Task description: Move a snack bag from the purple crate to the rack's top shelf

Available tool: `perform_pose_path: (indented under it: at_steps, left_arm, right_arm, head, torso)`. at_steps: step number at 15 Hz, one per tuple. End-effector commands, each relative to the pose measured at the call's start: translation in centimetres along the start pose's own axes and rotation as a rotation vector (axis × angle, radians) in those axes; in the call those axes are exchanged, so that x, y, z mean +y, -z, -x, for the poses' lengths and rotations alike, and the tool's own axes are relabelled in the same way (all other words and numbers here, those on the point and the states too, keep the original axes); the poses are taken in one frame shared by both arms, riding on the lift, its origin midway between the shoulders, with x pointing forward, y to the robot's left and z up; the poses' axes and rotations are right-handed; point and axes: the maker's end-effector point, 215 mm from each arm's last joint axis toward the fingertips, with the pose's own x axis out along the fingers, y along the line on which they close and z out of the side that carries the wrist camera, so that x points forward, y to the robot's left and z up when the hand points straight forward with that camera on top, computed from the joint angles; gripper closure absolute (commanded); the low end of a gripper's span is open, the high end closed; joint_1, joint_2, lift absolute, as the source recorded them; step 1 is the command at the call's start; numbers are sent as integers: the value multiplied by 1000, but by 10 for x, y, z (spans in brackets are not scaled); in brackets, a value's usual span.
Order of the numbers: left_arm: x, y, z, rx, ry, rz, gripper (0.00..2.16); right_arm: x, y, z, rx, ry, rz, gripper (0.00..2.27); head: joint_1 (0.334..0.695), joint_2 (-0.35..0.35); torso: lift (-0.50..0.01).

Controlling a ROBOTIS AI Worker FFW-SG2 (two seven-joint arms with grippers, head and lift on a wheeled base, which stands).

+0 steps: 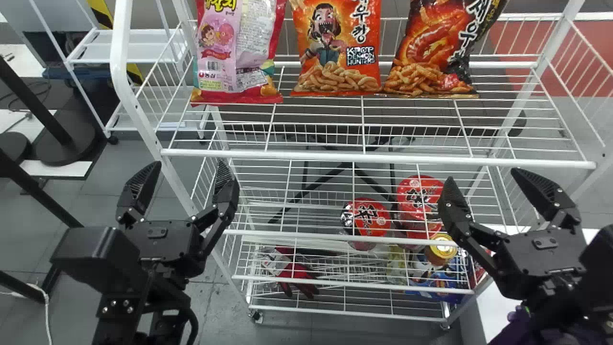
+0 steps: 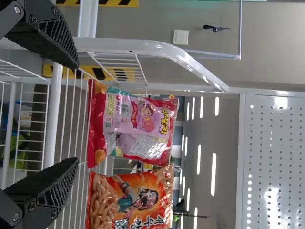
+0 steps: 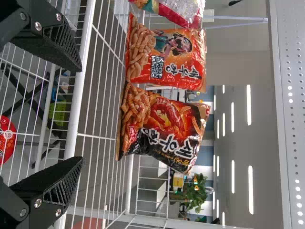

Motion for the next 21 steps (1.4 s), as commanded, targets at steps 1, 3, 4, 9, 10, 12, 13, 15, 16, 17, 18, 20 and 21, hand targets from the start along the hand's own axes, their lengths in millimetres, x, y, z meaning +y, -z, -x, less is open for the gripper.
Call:
perform_pose_path:
  at_steps: [1, 3, 4, 9, 10, 12, 13, 15, 16, 17, 18, 20, 21]
  left_arm:
    - [0, 1, 1, 3, -1, 1, 124]
    - [-1, 2, 1, 3, 0, 2, 124]
    - [-1, 2, 1, 5, 0, 2, 124]
    - [-1, 6, 2, 12, 0, 0, 124]
    - [-2, 8, 2, 15, 2, -1, 130]
    - [-5, 7, 2, 11, 9, 6, 124]
    - [-5, 8, 2, 13, 10, 7, 120]
    - [-5, 10, 2, 14, 11, 4, 120]
    - [-4, 11, 2, 14, 8, 5, 120]
    - [-4, 11, 2, 16, 9, 4, 120]
    - [-4, 12, 2, 16, 9, 3, 120]
    - [-3, 13, 2, 19, 6, 2, 120]
    - [-3, 11, 2, 11, 4, 2, 120]
  right_arm:
    - [0, 0, 0, -1, -2, 2, 174]
    - [-1, -1, 2, -6, 0, 5, 174]
    - [-2, 0, 2, -4, 0, 7, 174]
    - [-3, -1, 2, -8, 0, 13, 174]
    - [-3, -3, 2, -13, -2, 16, 174]
    - [-2, -3, 3, -15, -11, 16, 174]
    - [-1, -3, 2, -16, -17, 13, 174]
    - [0, -3, 2, -16, -27, 11, 174]
    - [0, -3, 2, -16, -27, 11, 174]
    - [-1, -3, 1, -16, -25, 12, 178]
    - [-1, -2, 1, -15, -25, 7, 178]
    - [-4, -1, 0, -17, -22, 1, 178]
    - [-4, 0, 0, -14, -22, 1, 181]
  head:
    - [695, 70]
    - [695, 69]
    - [695, 69]
    - [695, 63]
    - [695, 63]
    - [695, 62]
    - [695, 62]
    - [695, 61]
    - [695, 64]
    - [695, 64]
    - [695, 64]
    - [695, 63]
    - [695, 61]
  torso:
    - [-163]
    - [-171]
    - [-175]
    - [-195]
    - [-199]
    - [-207]
    - [-211]
    - [-219]
    - [-223]
    - [-227]
    - [-231]
    - [-239]
    - [-243]
